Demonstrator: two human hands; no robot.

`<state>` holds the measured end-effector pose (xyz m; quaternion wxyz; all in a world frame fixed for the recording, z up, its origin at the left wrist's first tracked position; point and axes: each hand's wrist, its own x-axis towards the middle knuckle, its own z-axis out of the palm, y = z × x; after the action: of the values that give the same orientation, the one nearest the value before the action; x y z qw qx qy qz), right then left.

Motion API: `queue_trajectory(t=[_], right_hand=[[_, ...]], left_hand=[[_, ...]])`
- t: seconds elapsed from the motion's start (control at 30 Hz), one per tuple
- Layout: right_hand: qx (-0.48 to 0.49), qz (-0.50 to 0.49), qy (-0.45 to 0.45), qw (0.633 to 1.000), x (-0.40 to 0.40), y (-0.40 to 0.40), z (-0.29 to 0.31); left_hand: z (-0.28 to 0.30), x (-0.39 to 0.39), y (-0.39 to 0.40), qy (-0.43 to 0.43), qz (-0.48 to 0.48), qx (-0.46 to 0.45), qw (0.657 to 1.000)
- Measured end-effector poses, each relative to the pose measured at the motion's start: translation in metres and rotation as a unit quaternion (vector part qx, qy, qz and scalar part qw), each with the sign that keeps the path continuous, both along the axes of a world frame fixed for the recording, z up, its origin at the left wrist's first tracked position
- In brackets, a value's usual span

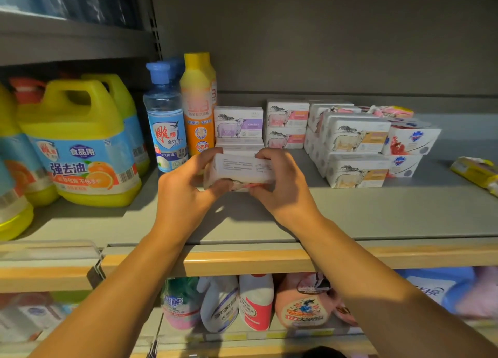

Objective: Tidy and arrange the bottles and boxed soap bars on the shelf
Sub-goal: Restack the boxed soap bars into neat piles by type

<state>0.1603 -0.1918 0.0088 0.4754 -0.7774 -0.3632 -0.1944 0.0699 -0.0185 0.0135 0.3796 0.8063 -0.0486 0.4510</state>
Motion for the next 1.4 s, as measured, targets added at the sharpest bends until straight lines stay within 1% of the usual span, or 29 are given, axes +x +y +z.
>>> queue_trajectory(t=[0.17, 0.23, 0.3, 0.37, 0.43, 0.5, 0.53, 0.6, 0.7, 0.83, 1.0, 1.13, 1.27, 1.33, 1.4], right_hand=[[-0.025, 0.007, -0.007, 1.0, 0.001, -0.003, 0.005], [-0.023, -0.017, -0.031, 0.999, 0.006, -0.005, 0.011], [-0.022, -0.061, -0.045, 0.997, 0.016, -0.009, 0.02], [-0.026, -0.091, -0.052, 0.994, 0.028, -0.012, 0.032], [-0.035, -0.097, -0.051, 0.993, 0.042, -0.012, 0.044], [-0.046, -0.102, -0.055, 0.992, 0.057, -0.005, 0.053], [-0.056, -0.109, -0.054, 0.991, 0.065, 0.0, 0.057], [-0.078, -0.111, -0.053, 0.989, 0.078, 0.013, 0.063], [-0.097, -0.074, -0.073, 0.99, 0.093, 0.034, 0.067], [-0.157, -0.087, -0.119, 0.976, 0.11, 0.054, 0.066], [-0.178, -0.109, -0.196, 0.958, 0.118, 0.059, 0.062], [-0.172, -0.105, -0.189, 0.961, 0.118, 0.061, 0.059], [-0.202, -0.112, -0.185, 0.955, 0.112, 0.059, 0.06], [-0.21, -0.102, -0.162, 0.959, 0.104, 0.052, 0.061], [-0.192, -0.098, -0.124, 0.969, 0.093, 0.037, 0.059]], left_hand=[[-0.001, 0.005, 0.003, 0.064, -0.042, -0.05, 0.996], [-0.003, 0.009, 0.004, 0.085, -0.031, -0.064, 0.994], [-0.006, 0.015, 0.007, 0.127, 0.026, -0.023, 0.991], [-0.01, 0.019, 0.01, 0.195, 0.08, 0.05, 0.976], [-0.012, 0.023, 0.009, 0.262, 0.091, 0.128, 0.952], [-0.013, 0.024, 0.005, 0.296, 0.08, 0.201, 0.93], [-0.013, 0.024, 0.003, 0.299, 0.076, 0.225, 0.924], [-0.015, 0.023, 0.003, 0.291, 0.078, 0.244, 0.922], [-0.017, 0.024, 0.003, 0.28, 0.082, 0.255, 0.922], [-0.015, 0.024, 0.002, 0.283, 0.087, 0.252, 0.921], [-0.013, 0.026, 0.001, 0.304, 0.105, 0.264, 0.91], [-0.012, 0.026, 0.0, 0.305, 0.103, 0.259, 0.911], [-0.011, 0.024, -0.001, 0.305, 0.104, 0.256, 0.911], [-0.01, 0.023, -0.001, 0.308, 0.102, 0.25, 0.912], [-0.009, 0.022, -0.001, 0.312, 0.099, 0.247, 0.912]])
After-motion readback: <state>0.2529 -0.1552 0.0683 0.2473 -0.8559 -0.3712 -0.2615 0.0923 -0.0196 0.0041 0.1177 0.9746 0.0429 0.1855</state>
